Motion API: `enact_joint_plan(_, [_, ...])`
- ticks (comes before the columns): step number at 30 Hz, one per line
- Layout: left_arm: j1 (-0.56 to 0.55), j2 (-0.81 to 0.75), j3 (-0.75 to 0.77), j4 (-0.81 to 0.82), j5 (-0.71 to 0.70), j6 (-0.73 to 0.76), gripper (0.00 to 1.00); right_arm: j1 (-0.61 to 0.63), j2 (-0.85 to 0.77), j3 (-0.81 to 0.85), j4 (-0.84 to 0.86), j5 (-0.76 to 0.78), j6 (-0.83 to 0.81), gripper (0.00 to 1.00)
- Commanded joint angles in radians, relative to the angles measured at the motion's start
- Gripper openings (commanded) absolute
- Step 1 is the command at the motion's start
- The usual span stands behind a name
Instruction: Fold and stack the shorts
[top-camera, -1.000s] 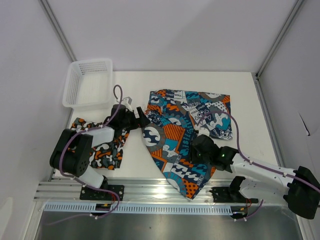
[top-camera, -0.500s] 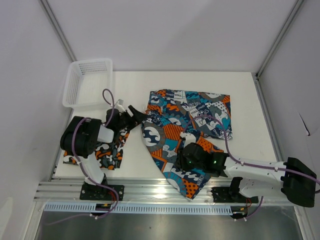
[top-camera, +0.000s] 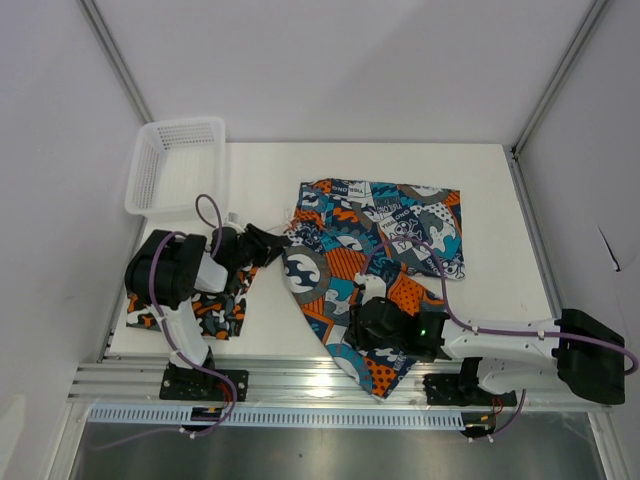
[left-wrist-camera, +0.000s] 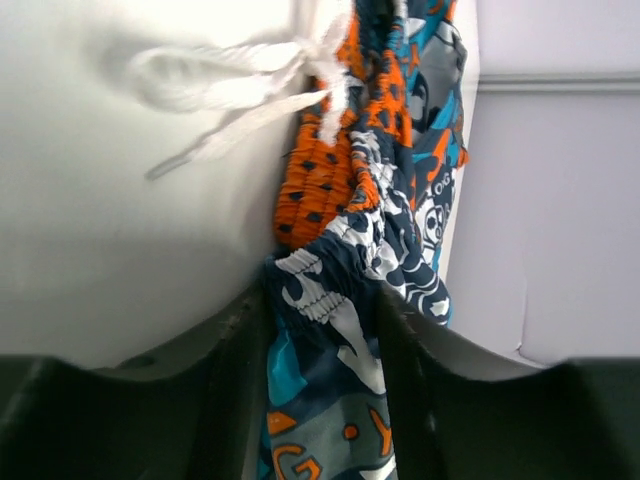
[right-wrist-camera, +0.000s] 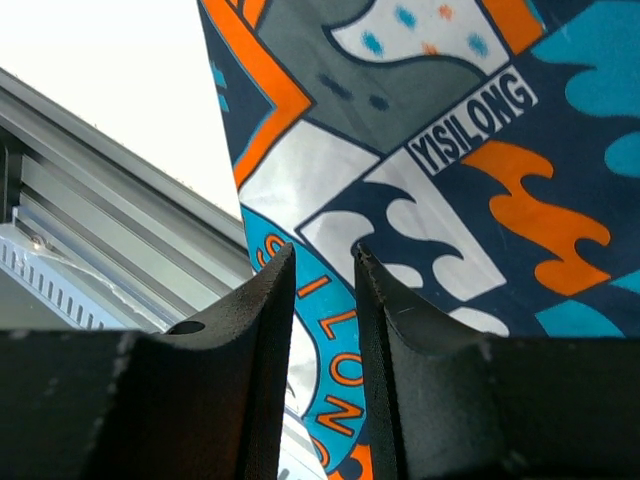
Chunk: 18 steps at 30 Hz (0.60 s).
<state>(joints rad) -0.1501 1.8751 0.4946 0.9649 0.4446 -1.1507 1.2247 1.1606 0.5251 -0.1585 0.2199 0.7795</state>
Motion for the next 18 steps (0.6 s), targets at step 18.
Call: enact_joint_plan(18, [-0.009, -0.337, 0.248, -0.739, -0.276, 0.410, 0.12, 0.202, -0.345, -0.131, -0.154, 0.087, 0.066, 0.44])
